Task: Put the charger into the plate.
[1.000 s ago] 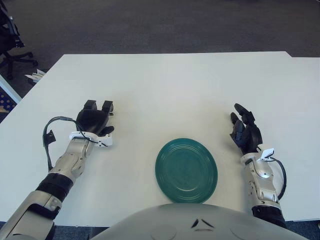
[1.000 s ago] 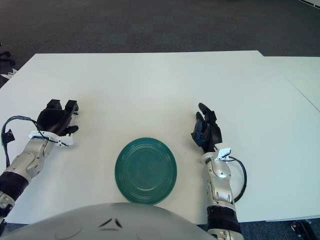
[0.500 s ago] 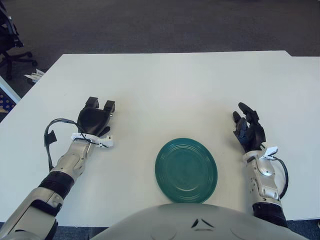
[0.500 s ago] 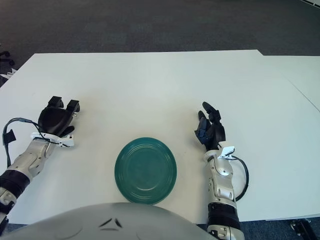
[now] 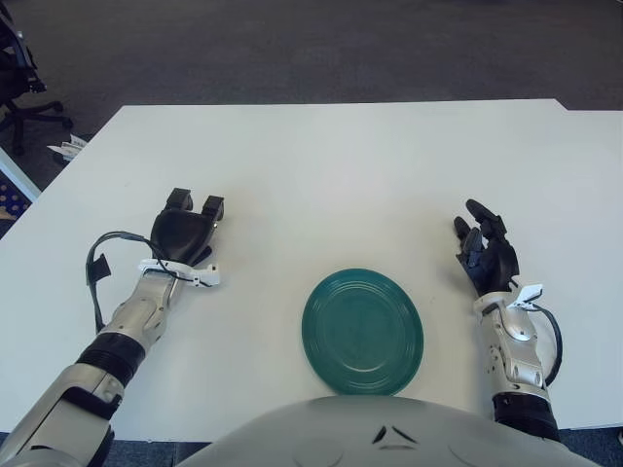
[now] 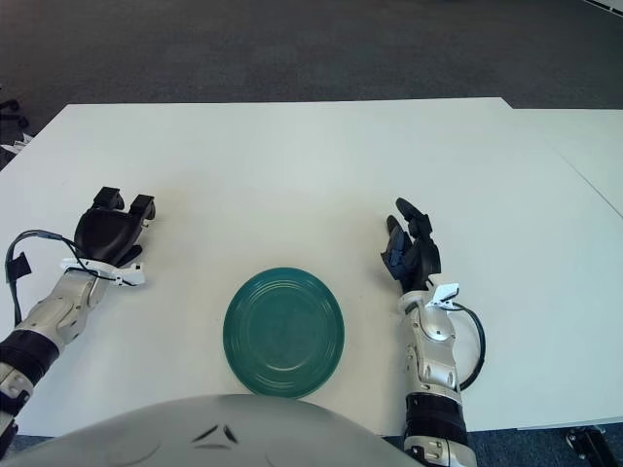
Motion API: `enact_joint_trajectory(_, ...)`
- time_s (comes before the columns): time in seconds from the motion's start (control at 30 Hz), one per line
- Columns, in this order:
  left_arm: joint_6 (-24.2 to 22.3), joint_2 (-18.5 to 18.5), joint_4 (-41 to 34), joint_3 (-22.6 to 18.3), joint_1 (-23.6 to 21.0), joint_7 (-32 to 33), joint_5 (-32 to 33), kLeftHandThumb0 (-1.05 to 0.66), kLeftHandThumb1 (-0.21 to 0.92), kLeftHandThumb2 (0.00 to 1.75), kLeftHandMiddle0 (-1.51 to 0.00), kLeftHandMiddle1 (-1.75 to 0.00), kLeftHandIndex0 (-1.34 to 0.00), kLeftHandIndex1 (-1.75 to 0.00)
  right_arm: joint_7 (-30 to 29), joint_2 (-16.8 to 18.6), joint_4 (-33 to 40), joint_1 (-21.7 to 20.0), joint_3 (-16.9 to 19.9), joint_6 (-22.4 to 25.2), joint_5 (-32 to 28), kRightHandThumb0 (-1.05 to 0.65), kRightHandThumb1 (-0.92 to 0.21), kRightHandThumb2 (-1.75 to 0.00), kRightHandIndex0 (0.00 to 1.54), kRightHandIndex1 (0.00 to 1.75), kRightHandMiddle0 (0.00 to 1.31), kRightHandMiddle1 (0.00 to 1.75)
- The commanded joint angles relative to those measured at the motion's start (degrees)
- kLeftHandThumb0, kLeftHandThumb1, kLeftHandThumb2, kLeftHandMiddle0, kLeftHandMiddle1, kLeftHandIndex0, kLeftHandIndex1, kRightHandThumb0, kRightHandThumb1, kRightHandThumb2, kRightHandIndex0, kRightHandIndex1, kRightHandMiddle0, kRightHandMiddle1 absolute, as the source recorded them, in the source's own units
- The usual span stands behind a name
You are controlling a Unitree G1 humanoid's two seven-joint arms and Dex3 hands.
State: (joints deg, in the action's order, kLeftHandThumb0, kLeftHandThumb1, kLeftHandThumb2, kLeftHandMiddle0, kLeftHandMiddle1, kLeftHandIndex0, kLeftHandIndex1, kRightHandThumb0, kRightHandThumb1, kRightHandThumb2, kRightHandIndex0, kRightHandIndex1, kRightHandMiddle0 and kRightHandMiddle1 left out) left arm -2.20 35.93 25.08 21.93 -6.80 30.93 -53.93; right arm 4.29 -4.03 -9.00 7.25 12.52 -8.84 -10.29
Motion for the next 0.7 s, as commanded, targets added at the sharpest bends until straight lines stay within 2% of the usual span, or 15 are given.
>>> enact_joint_trajectory(0.0, 2.3, -1.8, 2.0, 1.8, 3.6, -2.2, 1.6, 0.0, 0.09, 1.59, -0.78, -1.75, -0.56, -1.75, -0.1, 0.3, -4.0, 2.0, 0.3, 4.3, -0.6, -0.82, -0.92, -0.76, 0.29, 0.01, 0.0, 0.65)
enact_joint_trajectory(0.2, 2.9, -1.6, 1.6, 1.9, 3.5, -2.8, 2.2, 0.0, 0.09, 1.59, -0.78, -1.75, -0.56, -1.75, -0.1, 0.3, -4.9, 1.6, 0.6, 3.6, -0.6, -0.82, -0.92, -0.76, 0.29, 0.01, 0.0, 0.65)
enact_joint_trajectory(0.67, 4.5, -1.2, -2.3, 0.6, 4.7, -7.2, 5.8, 0.0, 0.16, 1.49, -0.74, -1.7, -0.5, -1.75, -1.9, -0.1, -8.1, 0.9, -0.1, -2.3, 3.7, -0.79, -0.92, -0.78, 0.29, 0.0, 0.0, 0.63)
